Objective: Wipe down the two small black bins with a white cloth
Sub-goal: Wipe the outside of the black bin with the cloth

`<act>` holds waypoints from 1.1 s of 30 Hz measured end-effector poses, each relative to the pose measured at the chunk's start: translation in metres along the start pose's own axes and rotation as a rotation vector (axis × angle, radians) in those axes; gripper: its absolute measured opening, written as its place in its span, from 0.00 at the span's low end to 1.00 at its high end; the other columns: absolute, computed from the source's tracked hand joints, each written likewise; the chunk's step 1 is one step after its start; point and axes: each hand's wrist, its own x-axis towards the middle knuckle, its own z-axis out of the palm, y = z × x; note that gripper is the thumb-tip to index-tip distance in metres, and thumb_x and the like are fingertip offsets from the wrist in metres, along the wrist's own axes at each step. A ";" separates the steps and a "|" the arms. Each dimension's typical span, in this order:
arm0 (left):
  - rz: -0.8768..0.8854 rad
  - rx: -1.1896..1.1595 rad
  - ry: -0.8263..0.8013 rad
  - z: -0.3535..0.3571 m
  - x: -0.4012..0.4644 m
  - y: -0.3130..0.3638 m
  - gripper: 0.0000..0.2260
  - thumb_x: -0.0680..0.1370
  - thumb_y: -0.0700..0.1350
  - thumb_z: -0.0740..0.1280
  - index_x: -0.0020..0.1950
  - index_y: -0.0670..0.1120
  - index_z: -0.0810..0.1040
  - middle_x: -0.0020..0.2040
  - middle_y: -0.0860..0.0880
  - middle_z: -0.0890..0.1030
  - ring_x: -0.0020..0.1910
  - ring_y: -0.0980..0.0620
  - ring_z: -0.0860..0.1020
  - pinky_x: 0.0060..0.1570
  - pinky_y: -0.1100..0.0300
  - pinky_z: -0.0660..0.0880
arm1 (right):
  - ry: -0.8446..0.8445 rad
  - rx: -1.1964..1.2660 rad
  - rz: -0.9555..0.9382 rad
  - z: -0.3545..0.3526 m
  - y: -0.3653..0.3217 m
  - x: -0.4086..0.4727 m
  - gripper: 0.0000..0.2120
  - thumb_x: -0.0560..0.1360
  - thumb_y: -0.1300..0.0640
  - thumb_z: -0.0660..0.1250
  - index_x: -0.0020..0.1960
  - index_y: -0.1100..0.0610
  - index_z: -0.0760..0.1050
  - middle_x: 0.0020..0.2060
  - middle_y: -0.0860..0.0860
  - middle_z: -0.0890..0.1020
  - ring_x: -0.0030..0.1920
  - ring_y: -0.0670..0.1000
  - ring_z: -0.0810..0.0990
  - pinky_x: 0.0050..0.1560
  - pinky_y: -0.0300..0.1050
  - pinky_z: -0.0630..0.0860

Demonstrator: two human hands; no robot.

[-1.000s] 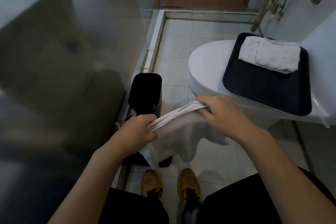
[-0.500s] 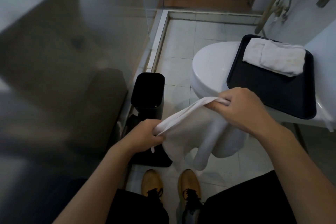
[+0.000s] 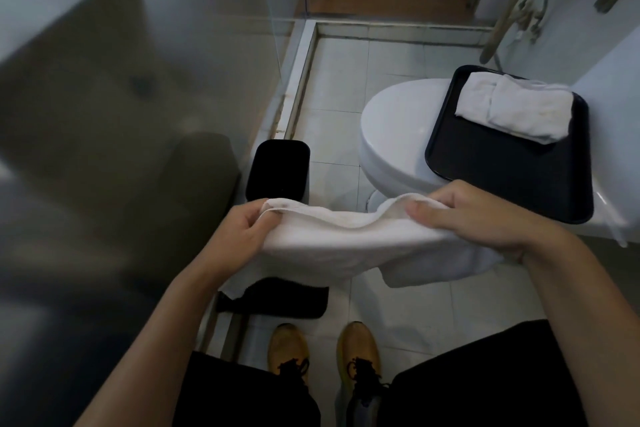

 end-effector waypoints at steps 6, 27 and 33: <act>0.035 -0.126 0.109 -0.001 -0.010 0.039 0.12 0.77 0.44 0.62 0.43 0.46 0.84 0.36 0.50 0.83 0.38 0.57 0.79 0.37 0.63 0.74 | -0.152 0.360 -0.009 0.022 -0.009 0.004 0.21 0.65 0.44 0.76 0.36 0.63 0.77 0.33 0.56 0.76 0.34 0.52 0.72 0.34 0.42 0.68; -0.095 0.311 0.020 0.012 0.028 0.080 0.22 0.76 0.58 0.67 0.65 0.47 0.72 0.53 0.51 0.78 0.54 0.53 0.76 0.53 0.57 0.74 | -0.133 0.869 -0.014 0.075 -0.027 0.013 0.20 0.71 0.62 0.73 0.63 0.58 0.78 0.56 0.61 0.83 0.56 0.58 0.83 0.54 0.49 0.81; -0.499 -0.122 0.393 0.048 -0.015 0.017 0.13 0.80 0.45 0.61 0.65 0.50 0.67 0.60 0.46 0.73 0.57 0.48 0.75 0.59 0.48 0.75 | 0.157 1.199 0.118 0.065 -0.023 0.017 0.17 0.69 0.57 0.70 0.55 0.64 0.77 0.43 0.58 0.83 0.43 0.53 0.84 0.43 0.44 0.82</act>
